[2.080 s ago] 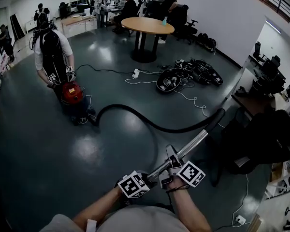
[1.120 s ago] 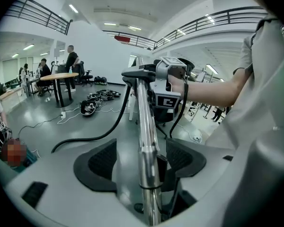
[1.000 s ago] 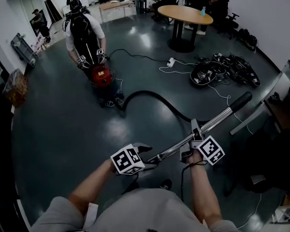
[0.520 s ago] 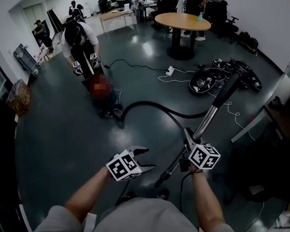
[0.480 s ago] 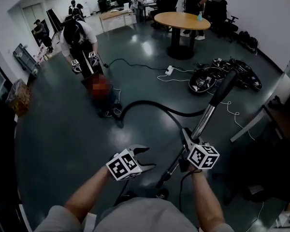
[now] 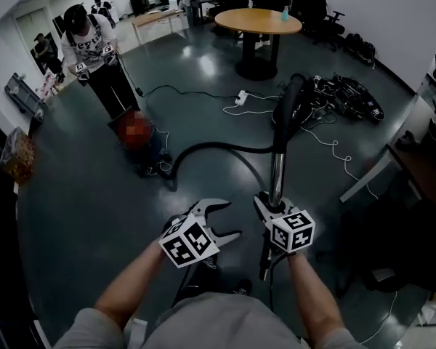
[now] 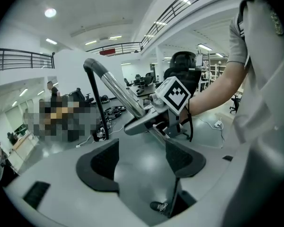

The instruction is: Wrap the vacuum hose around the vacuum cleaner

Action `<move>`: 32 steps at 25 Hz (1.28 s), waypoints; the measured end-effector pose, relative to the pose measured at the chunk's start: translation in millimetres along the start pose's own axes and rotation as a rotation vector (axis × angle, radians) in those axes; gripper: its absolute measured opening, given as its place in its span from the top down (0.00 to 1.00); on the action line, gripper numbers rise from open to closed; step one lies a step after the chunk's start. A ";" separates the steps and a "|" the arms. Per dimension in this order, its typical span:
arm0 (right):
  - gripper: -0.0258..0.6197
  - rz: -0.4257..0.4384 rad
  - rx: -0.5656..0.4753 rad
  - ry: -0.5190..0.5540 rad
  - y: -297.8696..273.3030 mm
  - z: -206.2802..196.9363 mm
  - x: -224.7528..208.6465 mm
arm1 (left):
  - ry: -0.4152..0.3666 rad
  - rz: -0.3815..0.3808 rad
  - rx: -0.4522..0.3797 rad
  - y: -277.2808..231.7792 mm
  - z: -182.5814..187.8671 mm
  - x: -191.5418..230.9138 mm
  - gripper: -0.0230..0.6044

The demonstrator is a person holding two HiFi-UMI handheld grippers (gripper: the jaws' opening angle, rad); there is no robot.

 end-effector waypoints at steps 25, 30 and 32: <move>0.85 -0.047 0.740 0.449 -103.4 -27.7 -28.2 | -0.295 -0.092 -0.221 -12.9 11.4 163.7 0.46; 0.85 -0.020 0.847 0.517 -112.1 -24.8 -34.5 | -0.372 -0.148 -0.191 -33.0 6.2 165.5 0.46; 0.85 -0.001 0.874 0.542 -115.2 -21.4 -37.2 | -0.390 -0.187 -0.158 -45.1 2.4 162.9 0.46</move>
Point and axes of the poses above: the fingertips, and each gripper's own axes: y backward along the fingers, x to its left, z out of its top, the point moved 2 cm from there along y, backward along the fingers, and after that the axes turned 10 degrees about z, right-handed, at the moved point
